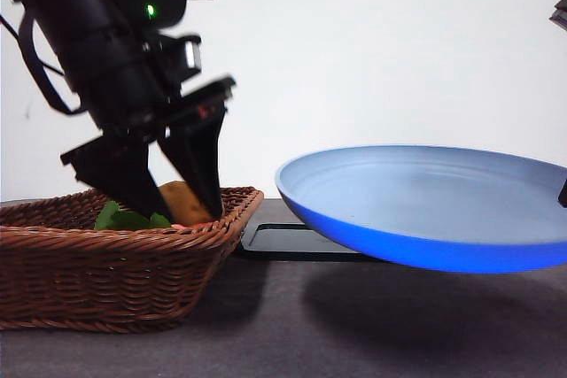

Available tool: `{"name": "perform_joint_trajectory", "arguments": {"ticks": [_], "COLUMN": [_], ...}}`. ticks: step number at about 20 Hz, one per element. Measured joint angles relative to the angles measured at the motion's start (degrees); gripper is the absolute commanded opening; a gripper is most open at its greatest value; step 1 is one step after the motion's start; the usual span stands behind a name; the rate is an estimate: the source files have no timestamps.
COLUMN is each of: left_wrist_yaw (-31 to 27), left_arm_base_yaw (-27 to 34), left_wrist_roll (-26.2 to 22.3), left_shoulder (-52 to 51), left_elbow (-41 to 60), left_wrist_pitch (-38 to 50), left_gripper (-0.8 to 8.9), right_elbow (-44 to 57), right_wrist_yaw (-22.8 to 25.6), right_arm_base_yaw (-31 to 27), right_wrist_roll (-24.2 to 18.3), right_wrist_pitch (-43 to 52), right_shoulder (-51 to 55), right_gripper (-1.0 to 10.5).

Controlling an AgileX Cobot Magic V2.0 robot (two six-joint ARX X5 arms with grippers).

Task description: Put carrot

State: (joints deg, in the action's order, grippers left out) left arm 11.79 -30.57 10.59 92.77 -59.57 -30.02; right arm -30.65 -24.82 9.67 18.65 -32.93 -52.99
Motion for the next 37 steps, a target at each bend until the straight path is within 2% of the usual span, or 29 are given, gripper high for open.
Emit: {"name": "perform_joint_trajectory", "arguments": {"ticks": [7, 10, 12, 18, 23, 25, 29, 30, 31, 33, 37], "left_wrist_yaw": [-2.69, -3.41, -3.98, -4.55, -4.11, -0.07, 20.11, 23.17, 23.28, 19.89, 12.63], "left_arm_base_yaw": [-0.35, -0.35, -0.31, -0.17, 0.52, 0.52, -1.36, -2.89, -4.9, -9.44, -16.9], "left_wrist_roll": [-0.59, -1.2, -1.84, -3.1, -3.13, -3.1, -2.84, -2.4, -2.08, -1.97, -1.97], "left_shoulder": [4.33, 4.39, 4.39, 3.28, -7.37, -12.24, -15.89, -15.54, -15.34, -14.64, -9.64], "left_elbow": [0.0, -0.17, -0.17, -0.22, -0.2, -0.2, -0.22, -0.22, -0.22, -0.22, -0.22], "left_wrist_pitch": [0.09, -0.22, -0.5, -2.58, -3.21, -0.77, 14.27, 18.21, 21.38, 23.96, 21.59], "left_gripper": [2.87, 1.6, 1.1, 1.1, 1.1, 1.11, 1.11, 1.11, 1.11, 1.13, 1.13], "right_elbow": [0.0, 0.0, 0.0, 0.0, 0.0, 0.0, 0.0, 0.0, 0.0, 0.0, 0.0], "right_wrist_yaw": [-0.02, -0.02, -0.02, -0.02, -0.02, -0.02, -0.07, -0.09, -0.22, -0.24, -0.28], "right_arm_base_yaw": [0.0, 0.0, 0.0, 0.0, 0.0, 0.0, 0.0, 0.02, 0.02, 0.02, 0.04], "right_wrist_roll": [-0.04, -0.04, -0.04, -0.04, -0.04, -0.04, -0.04, -0.04, -0.04, -0.04, -0.04], "right_wrist_pitch": [-0.02, -0.02, -0.02, -0.02, -0.02, -0.02, -0.02, -0.02, -0.02, -0.02, -0.02], "right_shoulder": [0.04, 0.04, 0.04, 0.04, 0.04, 0.04, 0.04, 0.04, 0.04, 0.04, 0.04], "right_gripper": [0.0, 0.0, 0.0, 0.0, 0.0, 0.0, 0.0, 0.0, 0.0, 0.0, 0.0]}}
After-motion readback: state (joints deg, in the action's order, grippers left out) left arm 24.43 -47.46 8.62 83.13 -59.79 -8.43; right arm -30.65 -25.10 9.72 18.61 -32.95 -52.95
